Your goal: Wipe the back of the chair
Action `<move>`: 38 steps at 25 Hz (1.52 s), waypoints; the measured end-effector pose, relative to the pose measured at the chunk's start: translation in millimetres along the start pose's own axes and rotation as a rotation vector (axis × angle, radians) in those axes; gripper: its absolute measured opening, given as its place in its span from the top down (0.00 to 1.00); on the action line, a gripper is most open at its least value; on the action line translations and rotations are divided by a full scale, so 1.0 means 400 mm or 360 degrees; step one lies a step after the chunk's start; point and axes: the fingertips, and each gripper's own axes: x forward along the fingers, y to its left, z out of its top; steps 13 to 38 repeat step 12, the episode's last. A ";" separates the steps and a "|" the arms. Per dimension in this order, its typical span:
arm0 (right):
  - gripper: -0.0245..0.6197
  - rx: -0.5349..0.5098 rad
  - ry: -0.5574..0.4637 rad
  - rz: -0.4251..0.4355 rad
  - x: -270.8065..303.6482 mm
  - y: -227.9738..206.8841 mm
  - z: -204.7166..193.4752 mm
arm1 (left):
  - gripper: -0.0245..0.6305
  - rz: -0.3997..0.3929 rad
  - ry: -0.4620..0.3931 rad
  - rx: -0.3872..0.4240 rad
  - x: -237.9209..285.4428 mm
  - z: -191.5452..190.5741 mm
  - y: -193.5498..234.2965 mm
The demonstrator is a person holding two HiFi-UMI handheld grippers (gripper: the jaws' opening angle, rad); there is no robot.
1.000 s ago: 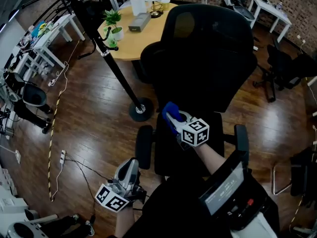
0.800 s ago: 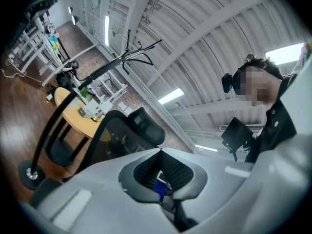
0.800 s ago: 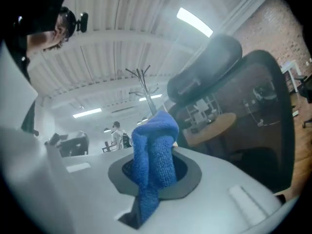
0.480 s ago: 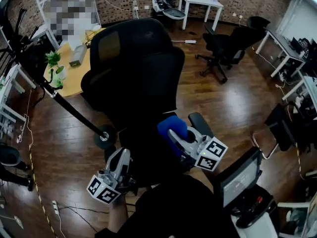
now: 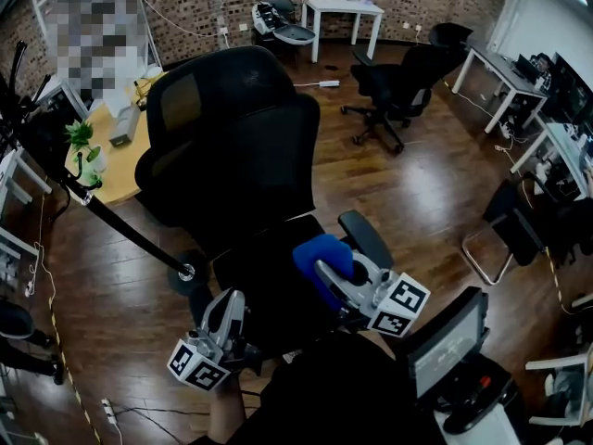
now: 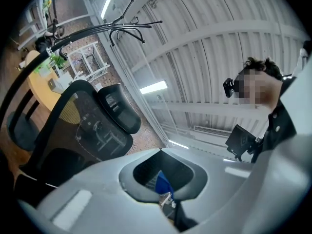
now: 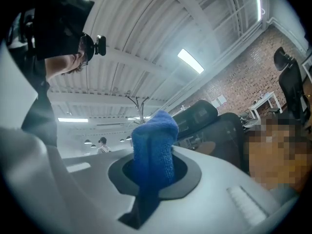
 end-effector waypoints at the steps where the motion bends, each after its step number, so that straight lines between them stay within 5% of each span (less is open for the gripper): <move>1: 0.91 0.0000 -0.0001 0.0015 0.003 0.008 -0.001 | 0.95 0.0010 -0.0014 0.0003 -0.008 0.004 -0.003; 12: 0.91 -0.0028 -0.0031 0.0140 -0.125 0.088 0.021 | 0.95 0.0087 -0.0027 0.0078 -0.077 -0.074 -0.164; 38: 0.91 -0.0028 -0.0031 0.0140 -0.125 0.088 0.021 | 0.95 0.0087 -0.0027 0.0078 -0.077 -0.074 -0.164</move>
